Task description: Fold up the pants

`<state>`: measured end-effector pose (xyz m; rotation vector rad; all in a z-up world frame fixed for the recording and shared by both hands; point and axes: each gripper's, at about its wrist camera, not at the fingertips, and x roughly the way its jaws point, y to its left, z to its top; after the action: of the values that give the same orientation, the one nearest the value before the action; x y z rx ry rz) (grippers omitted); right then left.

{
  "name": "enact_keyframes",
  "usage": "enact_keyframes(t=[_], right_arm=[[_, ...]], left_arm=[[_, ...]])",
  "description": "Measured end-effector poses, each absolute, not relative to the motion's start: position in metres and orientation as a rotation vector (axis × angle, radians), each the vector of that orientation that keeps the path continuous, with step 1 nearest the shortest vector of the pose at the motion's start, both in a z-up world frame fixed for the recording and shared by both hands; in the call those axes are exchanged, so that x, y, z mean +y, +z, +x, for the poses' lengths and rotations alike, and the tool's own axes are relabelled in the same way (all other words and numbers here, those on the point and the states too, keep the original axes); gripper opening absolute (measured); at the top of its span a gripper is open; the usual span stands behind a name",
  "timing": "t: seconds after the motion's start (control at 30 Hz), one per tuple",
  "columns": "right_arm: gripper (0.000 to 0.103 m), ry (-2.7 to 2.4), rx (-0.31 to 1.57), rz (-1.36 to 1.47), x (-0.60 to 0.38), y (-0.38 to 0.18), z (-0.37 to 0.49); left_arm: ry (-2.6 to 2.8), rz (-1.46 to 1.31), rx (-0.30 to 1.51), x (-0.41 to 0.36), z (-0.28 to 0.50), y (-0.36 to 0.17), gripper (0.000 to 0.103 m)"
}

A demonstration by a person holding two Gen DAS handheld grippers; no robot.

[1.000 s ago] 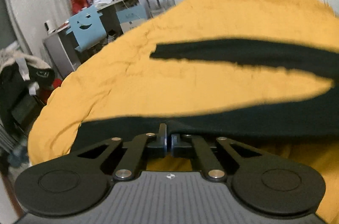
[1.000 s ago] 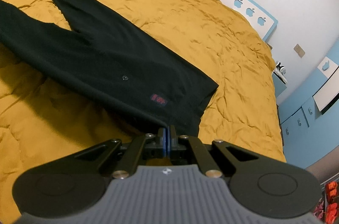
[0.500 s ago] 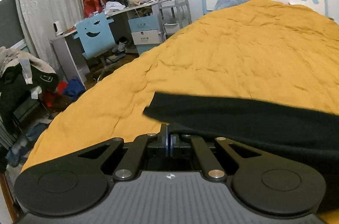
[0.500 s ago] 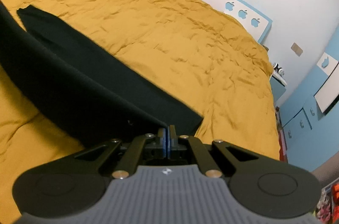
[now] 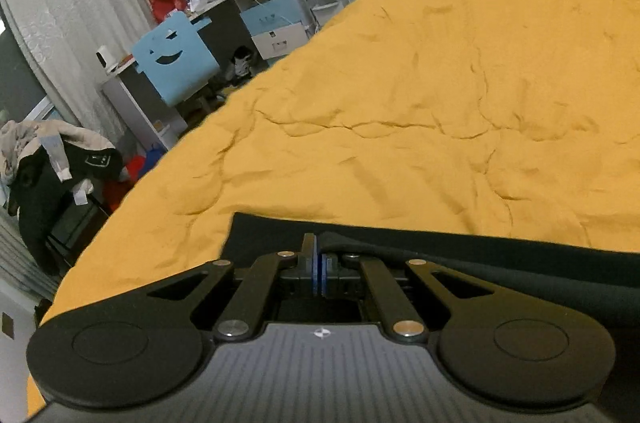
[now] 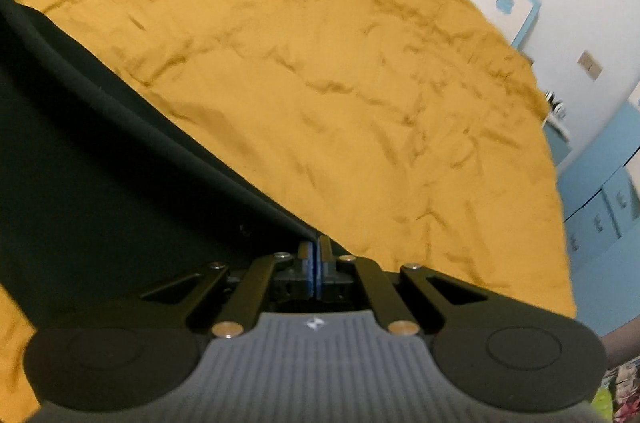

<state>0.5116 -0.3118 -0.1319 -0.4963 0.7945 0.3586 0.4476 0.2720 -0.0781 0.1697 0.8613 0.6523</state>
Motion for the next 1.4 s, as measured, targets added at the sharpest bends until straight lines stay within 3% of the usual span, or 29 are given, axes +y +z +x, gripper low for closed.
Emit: enact_keyframes(t=[0.67, 0.73, 0.9, 0.97, 1.03, 1.1, 1.17, 1.2, 1.23, 1.27, 1.33, 1.4], right_arm=[[0.0, 0.357, 0.808, -0.336, -0.322, -0.173, 0.541], [0.0, 0.348, 0.806, -0.305, -0.325, -0.176, 0.543], [0.0, 0.328, 0.807, -0.243, -0.328, -0.176, 0.548], [0.0, 0.322, 0.811, -0.189, -0.334, -0.171, 0.548], [0.007, 0.327, 0.813, -0.119, -0.342, -0.165, 0.548], [0.008, 0.33, 0.836, -0.028, -0.353, -0.159, 0.551], [0.018, 0.316, 0.837, 0.057, -0.362, -0.152, 0.554], [0.042, 0.292, 0.837, 0.103, -0.367, -0.149, 0.557], [0.057, 0.261, 0.856, 0.14, -0.373, -0.146, 0.563], [0.055, 0.243, 0.867, 0.16, -0.377, -0.145, 0.567], [0.037, 0.182, 0.875, 0.214, -0.389, -0.138, 0.572], [0.037, 0.174, 0.853, 0.266, -0.403, -0.129, 0.566]], left_arm=[[0.682, 0.194, 0.911, 0.268, 0.509, -0.134, 0.004], [0.693, 0.175, 0.905, 0.269, 0.509, -0.135, 0.013], [0.692, 0.114, 0.877, 0.272, 0.503, -0.125, 0.022], [0.691, 0.112, 0.875, 0.271, 0.499, -0.119, 0.034], [0.682, 0.129, 0.855, 0.27, 0.494, -0.111, 0.056], [0.649, 0.148, 0.832, 0.268, 0.488, -0.1, 0.07], [0.636, 0.138, 0.813, 0.267, 0.483, -0.088, 0.073], [0.644, 0.12, 0.812, 0.269, 0.482, -0.082, 0.073], [0.66, 0.088, 0.815, 0.272, 0.482, -0.076, 0.075], [0.684, 0.044, 0.826, 0.277, 0.483, -0.07, 0.076], [0.725, -0.012, 0.826, 0.282, 0.48, -0.06, 0.074], [0.691, -0.012, 0.796, 0.276, 0.471, -0.05, 0.074]])
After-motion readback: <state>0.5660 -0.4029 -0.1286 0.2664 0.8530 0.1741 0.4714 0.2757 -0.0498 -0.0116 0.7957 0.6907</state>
